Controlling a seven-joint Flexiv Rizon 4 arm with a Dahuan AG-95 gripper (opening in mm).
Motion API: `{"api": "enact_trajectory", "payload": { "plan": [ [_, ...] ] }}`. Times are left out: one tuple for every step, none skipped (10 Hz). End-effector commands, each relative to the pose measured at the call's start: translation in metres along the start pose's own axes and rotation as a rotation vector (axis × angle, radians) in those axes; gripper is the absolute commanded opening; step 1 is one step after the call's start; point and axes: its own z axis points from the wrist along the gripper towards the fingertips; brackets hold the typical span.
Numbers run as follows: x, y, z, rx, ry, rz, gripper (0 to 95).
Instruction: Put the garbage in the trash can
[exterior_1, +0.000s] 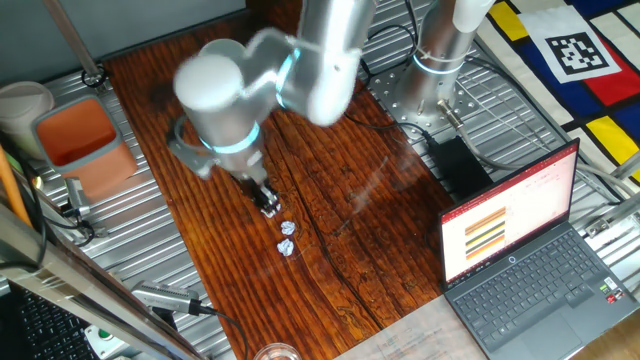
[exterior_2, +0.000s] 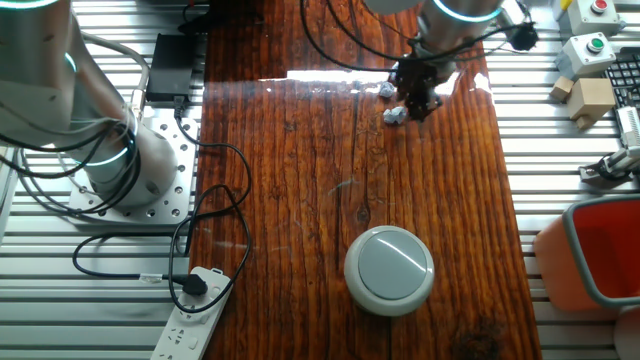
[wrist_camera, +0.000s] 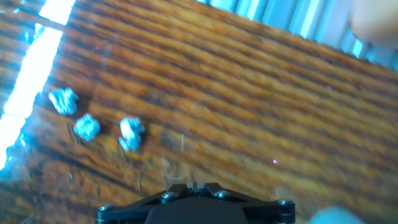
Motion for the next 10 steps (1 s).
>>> {"api": "enact_trajectory", "payload": {
  "plan": [
    [0.002, 0.000, 0.005, -0.008, -0.002, -0.013, 38.0],
    [0.004, -0.001, 0.010, -0.007, -0.004, -0.014, 38.0],
    [0.005, -0.001, 0.012, -0.007, -0.007, -0.014, 38.0],
    [0.007, 0.000, 0.015, -0.004, -0.015, -0.003, 38.0],
    [0.007, 0.000, 0.016, -0.002, -0.020, 0.009, 19.0],
    [0.007, 0.000, 0.017, 0.001, -0.021, 0.019, 0.0],
    [0.007, -0.001, 0.016, 0.004, -0.018, 0.017, 0.0],
    [0.008, -0.002, 0.014, 0.004, -0.017, 0.013, 0.0],
    [0.010, -0.005, 0.012, 0.004, -0.017, 0.006, 0.0],
    [0.013, -0.018, 0.000, 0.001, 0.007, -0.029, 0.0]
  ]
}}
